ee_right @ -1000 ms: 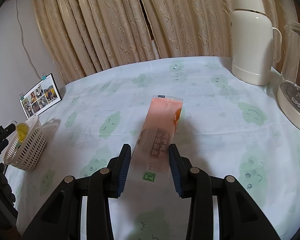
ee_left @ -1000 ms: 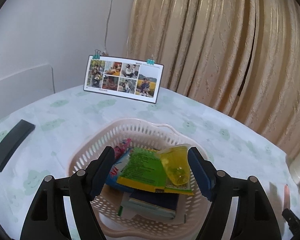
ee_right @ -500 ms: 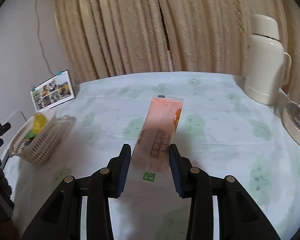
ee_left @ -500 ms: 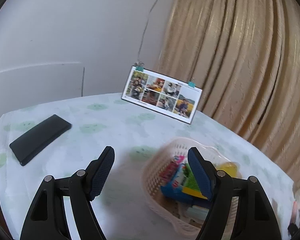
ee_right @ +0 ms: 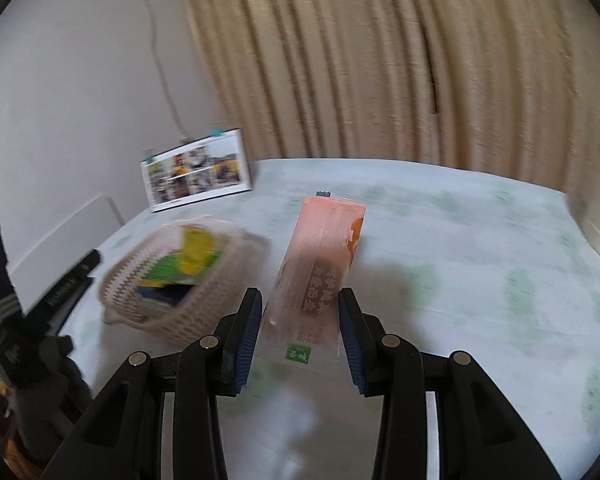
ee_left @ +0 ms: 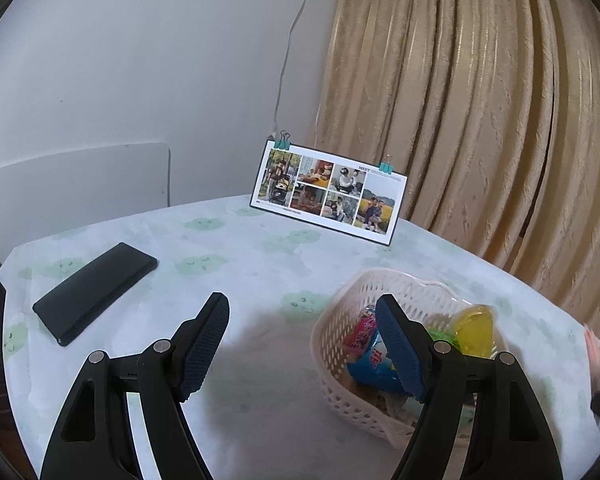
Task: Organize snacks
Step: 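Carry the pink-orange bar packet into the basket and open the right tool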
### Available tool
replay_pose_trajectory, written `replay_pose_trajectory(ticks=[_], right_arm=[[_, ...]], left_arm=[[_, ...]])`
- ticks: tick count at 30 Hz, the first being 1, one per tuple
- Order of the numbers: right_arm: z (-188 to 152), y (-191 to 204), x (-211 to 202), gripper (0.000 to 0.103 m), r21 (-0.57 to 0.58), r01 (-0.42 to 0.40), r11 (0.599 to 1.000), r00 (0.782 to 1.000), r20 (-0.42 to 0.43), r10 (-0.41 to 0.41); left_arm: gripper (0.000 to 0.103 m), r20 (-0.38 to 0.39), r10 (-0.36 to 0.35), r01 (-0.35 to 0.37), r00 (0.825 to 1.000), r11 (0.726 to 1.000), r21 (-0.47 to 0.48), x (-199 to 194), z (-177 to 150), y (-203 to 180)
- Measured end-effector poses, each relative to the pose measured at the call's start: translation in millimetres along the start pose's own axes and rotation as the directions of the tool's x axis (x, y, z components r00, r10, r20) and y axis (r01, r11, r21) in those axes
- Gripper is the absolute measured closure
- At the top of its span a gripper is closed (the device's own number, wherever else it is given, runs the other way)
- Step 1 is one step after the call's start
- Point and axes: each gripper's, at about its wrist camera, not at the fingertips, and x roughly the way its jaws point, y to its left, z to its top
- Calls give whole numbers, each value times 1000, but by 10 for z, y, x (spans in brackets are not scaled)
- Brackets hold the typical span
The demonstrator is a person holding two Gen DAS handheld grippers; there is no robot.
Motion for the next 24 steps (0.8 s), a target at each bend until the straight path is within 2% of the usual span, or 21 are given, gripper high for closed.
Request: replay_pose_trajectory(ticks=[7, 10, 14, 17, 20, 24], right_arm=[[96, 607, 228, 66, -94, -117, 989, 993, -25, 115], [92, 747, 315, 67, -111, -133, 985, 991, -39, 129], [29, 601, 331, 66, -57, -102, 993, 994, -44, 99], [-70, 410, 360, 64, -6, -60, 998, 995, -78, 60], [-216, 304, 385, 60, 25, -50, 998, 991, -123, 53], [-361, 383, 515, 60, 0, -49, 999, 982, -181, 48]], left_arm=[[27, -1, -11, 10, 1000, 999, -30, -11, -3, 123], [27, -7, -19, 19, 1000, 999, -39, 0, -4, 157], [27, -18, -27, 25, 999, 998, -65, 25, -1, 217], [27, -20, -34, 32, 999, 996, -79, 22, 2, 238], [27, -15, -36, 35, 999, 996, -84, 14, 4, 246], [27, -11, -33, 32, 999, 995, -92, 4, 0, 255]])
